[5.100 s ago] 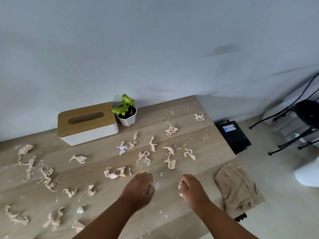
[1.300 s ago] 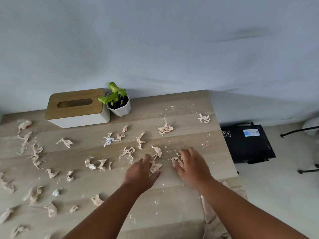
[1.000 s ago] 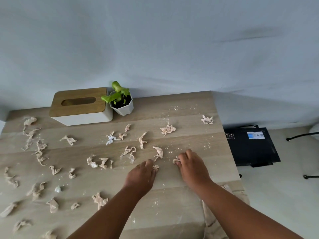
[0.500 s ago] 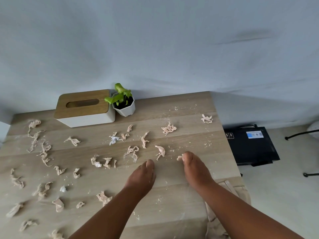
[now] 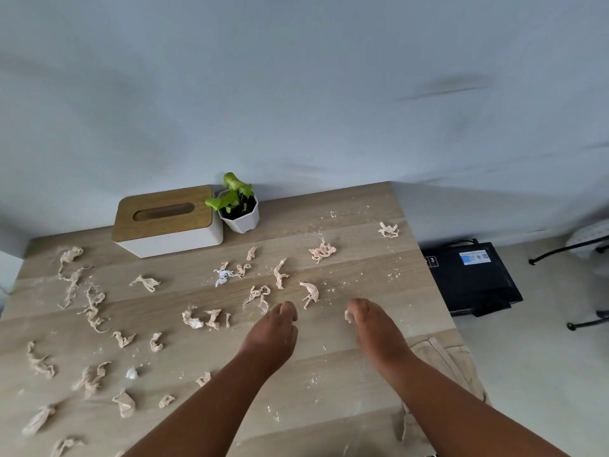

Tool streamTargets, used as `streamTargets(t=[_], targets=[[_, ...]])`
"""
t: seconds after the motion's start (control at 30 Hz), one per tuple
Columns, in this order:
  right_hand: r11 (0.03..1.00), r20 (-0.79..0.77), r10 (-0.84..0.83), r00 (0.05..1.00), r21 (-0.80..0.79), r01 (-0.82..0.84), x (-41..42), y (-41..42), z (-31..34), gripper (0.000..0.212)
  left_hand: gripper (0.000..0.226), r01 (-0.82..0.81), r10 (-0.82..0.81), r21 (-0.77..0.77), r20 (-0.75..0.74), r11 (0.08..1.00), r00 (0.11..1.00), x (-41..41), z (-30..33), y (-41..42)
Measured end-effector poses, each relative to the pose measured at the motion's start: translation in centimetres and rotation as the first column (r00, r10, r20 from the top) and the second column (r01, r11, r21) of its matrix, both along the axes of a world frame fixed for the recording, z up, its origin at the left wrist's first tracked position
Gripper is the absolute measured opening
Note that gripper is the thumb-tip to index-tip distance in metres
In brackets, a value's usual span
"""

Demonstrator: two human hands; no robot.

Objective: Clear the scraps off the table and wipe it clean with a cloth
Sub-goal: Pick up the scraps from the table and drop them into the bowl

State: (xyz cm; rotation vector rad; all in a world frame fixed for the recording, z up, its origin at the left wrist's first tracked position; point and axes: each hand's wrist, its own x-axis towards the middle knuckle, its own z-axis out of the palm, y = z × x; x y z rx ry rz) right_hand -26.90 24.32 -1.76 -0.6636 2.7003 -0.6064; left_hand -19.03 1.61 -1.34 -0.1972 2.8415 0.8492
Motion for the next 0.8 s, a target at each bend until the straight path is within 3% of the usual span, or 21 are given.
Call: streamTargets(t=[0.2,0.53,0.8], targets=[[0.998,-0.023,-0.049,0.999,-0.047,0.048,0.5,0.5,1.3,0.009,0.014,0.058,-0.06,-0.046,-0.038,0.997,0.997,-0.8,1.0,-0.3],[0.992,-0.033,-0.118,0.993,0.032,0.119,-1.1,1.4,2.0,0.031,0.008,0.068,-0.075,-0.065,-0.109,0.996,0.991,-2.7,1.6,0.0],[0.979,0.005,-0.203,0.979,-0.029,0.203,-3.8,2.0,0.9,0.023,0.006,0.067,-0.074,-0.074,-0.093,0.995,0.993,-4.6,1.0,-0.3]])
